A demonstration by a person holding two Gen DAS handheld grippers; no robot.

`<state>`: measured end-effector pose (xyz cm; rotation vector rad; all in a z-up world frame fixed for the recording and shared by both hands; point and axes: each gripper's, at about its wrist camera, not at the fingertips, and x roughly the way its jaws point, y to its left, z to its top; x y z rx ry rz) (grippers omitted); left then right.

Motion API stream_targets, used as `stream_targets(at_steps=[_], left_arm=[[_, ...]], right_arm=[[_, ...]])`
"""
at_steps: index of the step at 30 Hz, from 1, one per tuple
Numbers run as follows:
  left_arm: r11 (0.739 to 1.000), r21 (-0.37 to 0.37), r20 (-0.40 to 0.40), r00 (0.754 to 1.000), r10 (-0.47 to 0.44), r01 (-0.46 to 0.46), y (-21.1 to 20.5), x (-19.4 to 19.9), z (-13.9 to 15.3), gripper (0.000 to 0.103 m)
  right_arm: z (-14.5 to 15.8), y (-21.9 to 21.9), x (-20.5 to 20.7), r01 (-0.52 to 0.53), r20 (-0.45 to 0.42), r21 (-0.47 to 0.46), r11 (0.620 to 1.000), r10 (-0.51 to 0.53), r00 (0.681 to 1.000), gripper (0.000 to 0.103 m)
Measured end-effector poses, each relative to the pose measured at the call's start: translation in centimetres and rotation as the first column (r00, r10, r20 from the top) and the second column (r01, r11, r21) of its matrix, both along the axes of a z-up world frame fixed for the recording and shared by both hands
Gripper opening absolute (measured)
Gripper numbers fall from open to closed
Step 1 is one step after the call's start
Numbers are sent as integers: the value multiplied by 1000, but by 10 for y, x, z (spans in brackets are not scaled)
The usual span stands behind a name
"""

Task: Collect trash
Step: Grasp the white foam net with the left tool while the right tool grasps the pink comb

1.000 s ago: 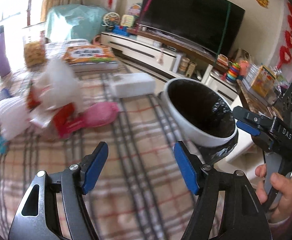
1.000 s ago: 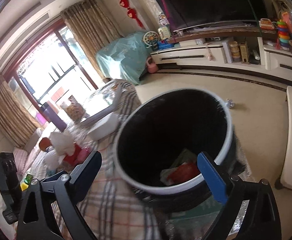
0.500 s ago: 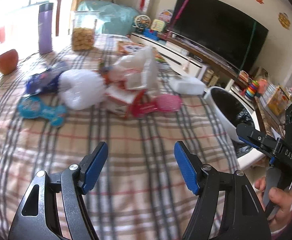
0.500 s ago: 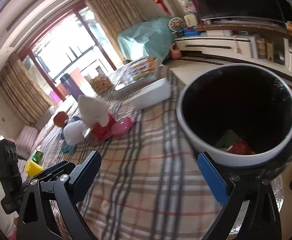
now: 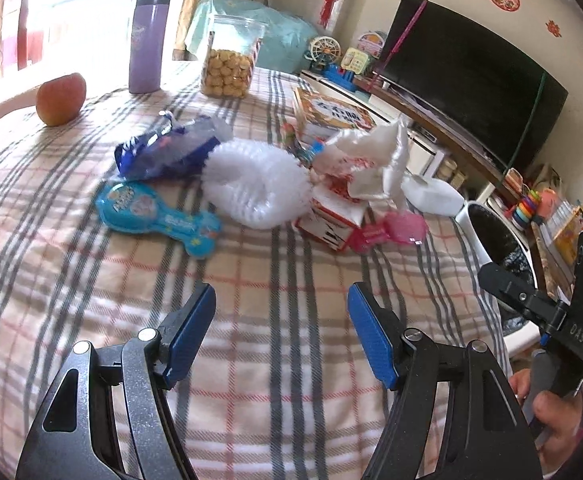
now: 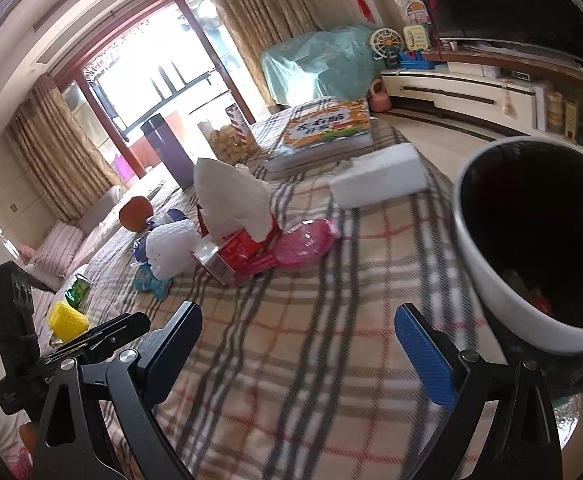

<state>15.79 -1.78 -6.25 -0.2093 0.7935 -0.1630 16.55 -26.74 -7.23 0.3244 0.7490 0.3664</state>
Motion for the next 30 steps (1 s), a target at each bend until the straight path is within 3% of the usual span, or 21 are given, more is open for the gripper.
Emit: stream_targets(at_steps=[17, 18, 20, 22, 24, 26, 30], left_arm=[[1000, 21, 22, 1000, -4, 4, 4, 62, 4, 68], [1000, 20, 23, 1000, -7, 7, 4, 64, 3, 66], [1000, 14, 15, 1000, -21, 21, 4, 70, 1, 46], [999, 13, 7, 999, -32, 32, 4, 72, -2, 34], [999, 19, 13, 999, -39, 39, 3, 70, -2, 29], [999, 30, 23, 999, -43, 42, 2, 66, -1, 23], [999, 31, 40, 998, -41, 40, 4, 52, 4, 21]], right_arm=[[-17, 31, 64, -23, -59, -86, 996, 18, 998, 96], [-18, 33, 68, -29, -66, -100, 995, 22, 998, 94], [-21, 37, 74, -35, -80, -122, 992, 26, 996, 86], [-23, 41, 77, -33, -84, -163, 986, 19, 996, 73], [-23, 43, 77, -30, -81, -187, 982, 15, 997, 50], [-23, 40, 75, -34, -80, -176, 984, 20, 997, 49], [-20, 32, 64, -29, -71, -136, 990, 20, 997, 48]])
